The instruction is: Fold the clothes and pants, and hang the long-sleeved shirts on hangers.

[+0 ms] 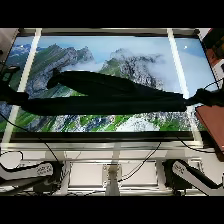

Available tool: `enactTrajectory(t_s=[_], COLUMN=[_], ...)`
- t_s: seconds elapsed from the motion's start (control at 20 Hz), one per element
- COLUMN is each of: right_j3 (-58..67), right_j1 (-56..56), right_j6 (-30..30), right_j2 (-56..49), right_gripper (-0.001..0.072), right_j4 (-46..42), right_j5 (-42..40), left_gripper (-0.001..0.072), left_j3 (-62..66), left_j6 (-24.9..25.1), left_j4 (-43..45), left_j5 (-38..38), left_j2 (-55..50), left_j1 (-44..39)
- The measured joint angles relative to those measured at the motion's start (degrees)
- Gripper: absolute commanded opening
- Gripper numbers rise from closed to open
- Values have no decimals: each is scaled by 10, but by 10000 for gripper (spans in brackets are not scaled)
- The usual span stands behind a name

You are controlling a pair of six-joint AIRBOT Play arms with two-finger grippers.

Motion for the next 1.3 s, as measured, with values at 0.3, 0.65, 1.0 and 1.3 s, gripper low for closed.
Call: enactTrajectory(t_s=[0.3,0.65,1.0,1.3], right_j3=[-155,-264,-277,-278], right_j1=[0,0,0,0], right_j6=[-6,-4,-2,-3], right_j2=[103,172,179,180], right_gripper=[38,38,38,594], right_j4=[-24,-33,-24,-36], right_j5=[66,94,87,91], left_gripper=[28,27,158,691], left_j3=[-68,-123,-129,-129], left_j6=[-9,-1,-75,-101], left_j4=[61,103,208,208], left_j5=[-17,40,98,87], left_j2=[-4,-4,25,20], left_j1=[6,22,30,38])
